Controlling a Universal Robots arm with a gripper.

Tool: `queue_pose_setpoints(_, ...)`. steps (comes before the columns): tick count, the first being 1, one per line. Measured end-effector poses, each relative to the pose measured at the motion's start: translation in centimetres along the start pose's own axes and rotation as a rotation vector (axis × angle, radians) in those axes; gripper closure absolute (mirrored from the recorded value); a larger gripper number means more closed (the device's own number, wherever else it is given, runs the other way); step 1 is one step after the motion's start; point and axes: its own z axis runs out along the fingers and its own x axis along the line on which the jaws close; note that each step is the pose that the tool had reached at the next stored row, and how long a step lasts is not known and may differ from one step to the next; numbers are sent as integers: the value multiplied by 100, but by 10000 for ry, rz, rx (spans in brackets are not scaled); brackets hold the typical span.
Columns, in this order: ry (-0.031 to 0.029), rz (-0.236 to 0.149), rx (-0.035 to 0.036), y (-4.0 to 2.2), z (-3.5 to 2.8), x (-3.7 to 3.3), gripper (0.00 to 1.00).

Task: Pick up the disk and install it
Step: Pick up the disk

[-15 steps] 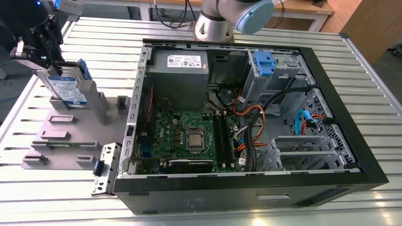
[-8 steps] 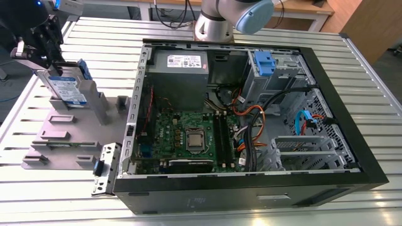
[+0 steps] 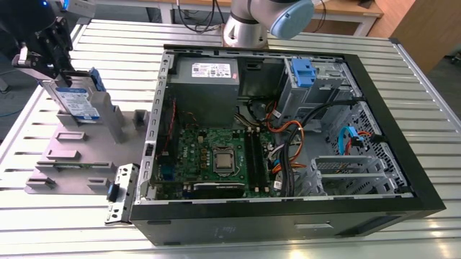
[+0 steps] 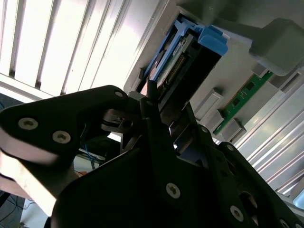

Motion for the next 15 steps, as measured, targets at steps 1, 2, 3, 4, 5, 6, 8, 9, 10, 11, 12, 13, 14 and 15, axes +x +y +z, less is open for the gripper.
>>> queue_pose_setpoints(1,-1,0,2,0,-8,0,65)
queue_pose_setpoints(2,-1,0,2,1,-20,0,65)
queue_pose_setpoints(3,-1,0,1,1,-35,-1,65)
queue_pose_setpoints(4,0,0,1,1,-49,-1,65)
queue_pose_setpoints(5,0,0,1,2,-64,-2,65)
queue_pose_setpoints(6,0,0,1,2,-80,-2,65)
queue_pose_setpoints(8,0,0,2,2,-105,-3,65)
queue_pose_setpoints(9,-1,0,2,2,-107,-3,65)
queue_pose_setpoints(10,-2,0,3,2,-107,-3,65)
queue_pose_setpoints(11,-2,0,3,2,-107,-3,65)
queue_pose_setpoints(12,-1,0,3,2,-108,-3,65)
queue_pose_setpoints(13,0,0,1,2,-109,-3,65)
queue_pose_setpoints(14,0,0,1,2,-110,-3,65)
queue_pose_setpoints(15,-1,0,2,2,-109,-3,65)
